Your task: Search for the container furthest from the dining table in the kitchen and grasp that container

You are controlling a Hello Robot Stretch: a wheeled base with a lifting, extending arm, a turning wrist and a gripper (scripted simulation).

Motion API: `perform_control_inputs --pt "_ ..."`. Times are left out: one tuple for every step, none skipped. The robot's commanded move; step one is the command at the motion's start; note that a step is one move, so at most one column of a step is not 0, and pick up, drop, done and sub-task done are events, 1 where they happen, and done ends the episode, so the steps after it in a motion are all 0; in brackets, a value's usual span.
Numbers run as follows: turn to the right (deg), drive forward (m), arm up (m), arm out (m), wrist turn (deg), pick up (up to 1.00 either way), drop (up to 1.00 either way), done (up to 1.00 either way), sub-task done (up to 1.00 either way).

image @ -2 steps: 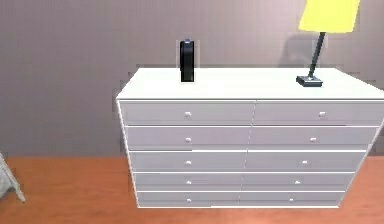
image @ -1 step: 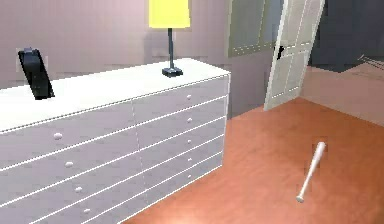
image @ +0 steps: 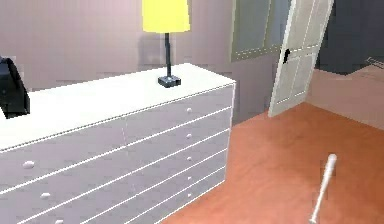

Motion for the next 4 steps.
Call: perform_control_inputs --pt "27.0 0.0 0.0 0.0 0.0 0.0 0.0 0.0 0.0" --pt "0.0 1.0 0.0 0.0 0.0 0.0 0.0 0.0 0.0" --pt "0.0 0.5 0.0 0.0 0.0 0.0 0.0 0.0 0.0" --pt "-15.0 0.0 0.0 0.0 0.0 0.0 0.0 0.0 0.0"
